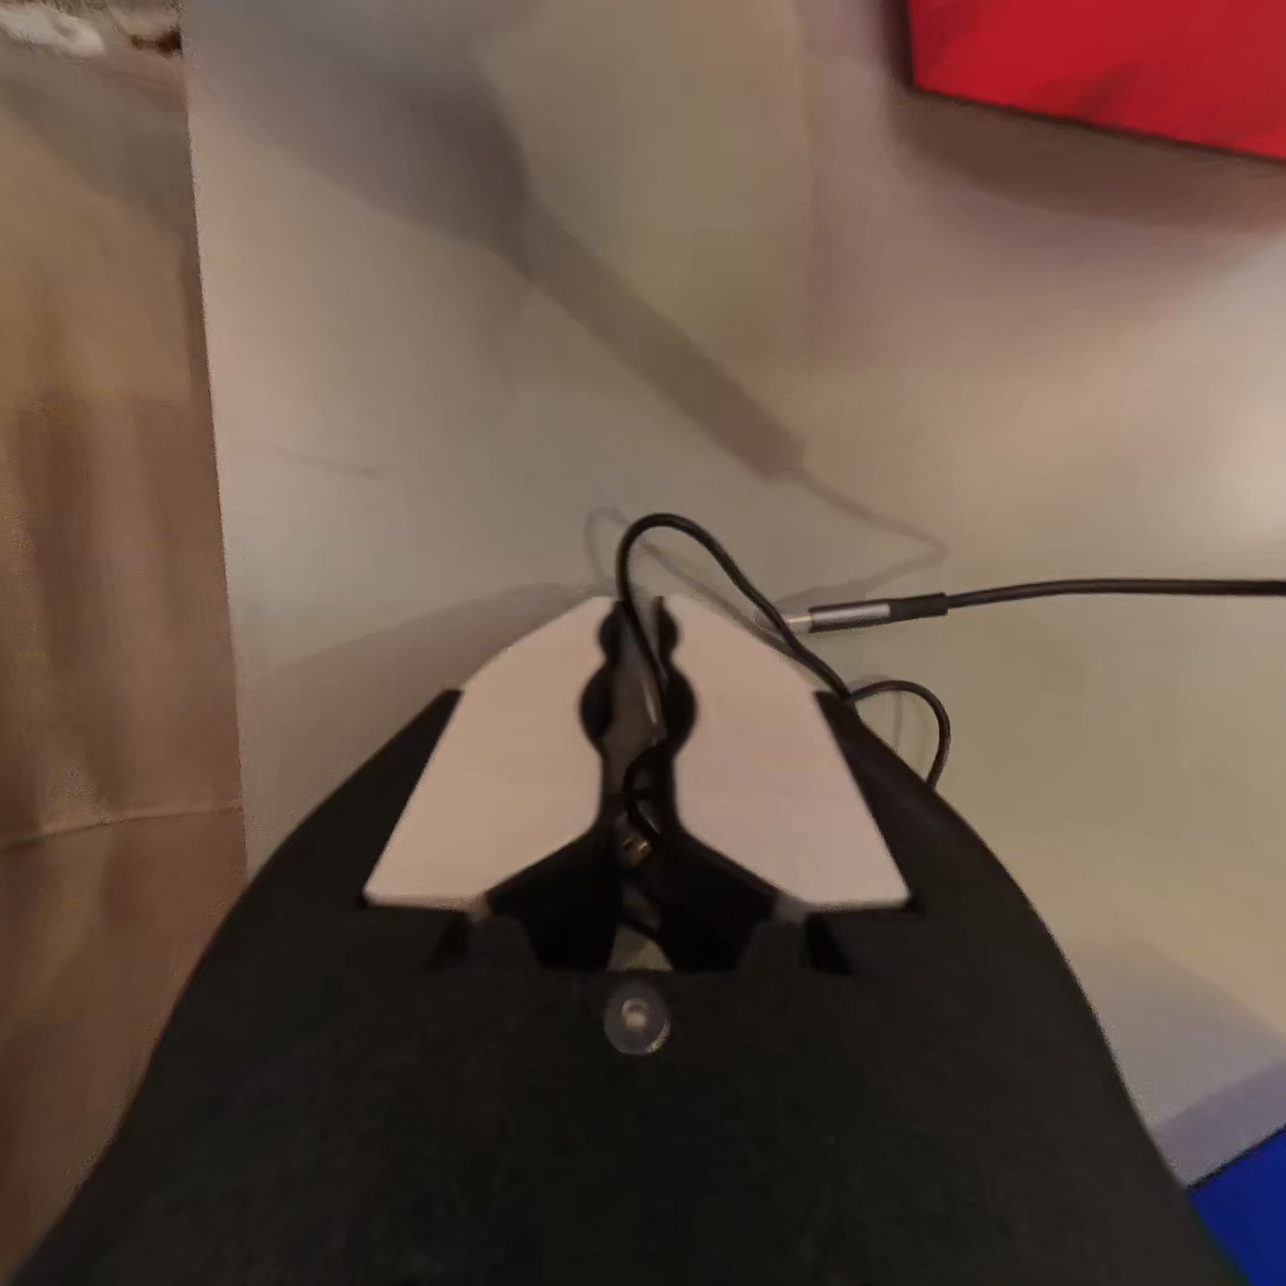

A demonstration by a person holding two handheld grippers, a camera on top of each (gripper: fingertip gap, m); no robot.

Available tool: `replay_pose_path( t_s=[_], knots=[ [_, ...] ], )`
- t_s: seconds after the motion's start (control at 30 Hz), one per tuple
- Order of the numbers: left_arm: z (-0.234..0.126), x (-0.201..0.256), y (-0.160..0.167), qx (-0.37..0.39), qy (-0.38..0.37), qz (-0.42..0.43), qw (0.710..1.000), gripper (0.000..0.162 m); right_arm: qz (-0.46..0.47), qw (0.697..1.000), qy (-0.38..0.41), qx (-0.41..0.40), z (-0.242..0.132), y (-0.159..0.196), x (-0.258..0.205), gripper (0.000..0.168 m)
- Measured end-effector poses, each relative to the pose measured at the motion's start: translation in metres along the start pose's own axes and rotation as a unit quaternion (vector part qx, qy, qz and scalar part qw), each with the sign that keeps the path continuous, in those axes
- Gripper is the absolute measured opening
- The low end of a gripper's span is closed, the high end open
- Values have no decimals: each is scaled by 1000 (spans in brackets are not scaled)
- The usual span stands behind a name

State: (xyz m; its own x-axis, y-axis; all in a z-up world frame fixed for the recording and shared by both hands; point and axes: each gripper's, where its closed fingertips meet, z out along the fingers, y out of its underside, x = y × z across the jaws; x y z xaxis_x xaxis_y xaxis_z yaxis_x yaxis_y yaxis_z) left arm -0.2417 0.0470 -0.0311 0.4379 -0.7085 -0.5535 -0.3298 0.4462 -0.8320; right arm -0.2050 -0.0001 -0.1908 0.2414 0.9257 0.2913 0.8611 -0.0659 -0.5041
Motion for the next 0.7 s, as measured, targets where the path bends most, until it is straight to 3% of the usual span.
replay_pose_path(
  t_s=[0.1, 0.2, 0.23, 0.27, 0.33, 0.37, 0.4, 0.57, 0.7],
  knots=[
    [-3, -6, 2, -5, -9, -1, 1000, 10, -2, 1000, 5, 13, -6, -13, 6, 3],
    [-10, -18, 6, -15, -34, 0, 999, 10, 119, 973, -27, 198, -56, -55, 27, 3],
    [-12, -22, 7, -16, -40, -3, 999, 10, 179, 937, -58, 294, -84, -69, 39, 3],
    [-13, -24, 8, -16, -44, -6, 999, 10, 228, 883, -95, 400, -118, -80, 53, 2],
    [-15, -26, 9, -17, -46, -11, 999, 10, 309, 745, -128, 578, -183, -71, 92, 2],
    [-15, -26, 9, -16, -45, -13, 999, 10, 355, 699, -122, 609, -194, -53, 112, 2],
    [-14, -25, 9, -16, -43, -15, 999, 10, 391, 682, -114, 607, -189, -35, 123, 2],
    [-8, -14, 2, -14, -25, 7, 1000, 10, 473, 717, -82, 505, -134, 30, 106, 2],
    [-5, -3, -3, -13, -10, 26, 1000, 10, 514, 791, -65, 326, -100, 67, 71, 2]
  ],
)
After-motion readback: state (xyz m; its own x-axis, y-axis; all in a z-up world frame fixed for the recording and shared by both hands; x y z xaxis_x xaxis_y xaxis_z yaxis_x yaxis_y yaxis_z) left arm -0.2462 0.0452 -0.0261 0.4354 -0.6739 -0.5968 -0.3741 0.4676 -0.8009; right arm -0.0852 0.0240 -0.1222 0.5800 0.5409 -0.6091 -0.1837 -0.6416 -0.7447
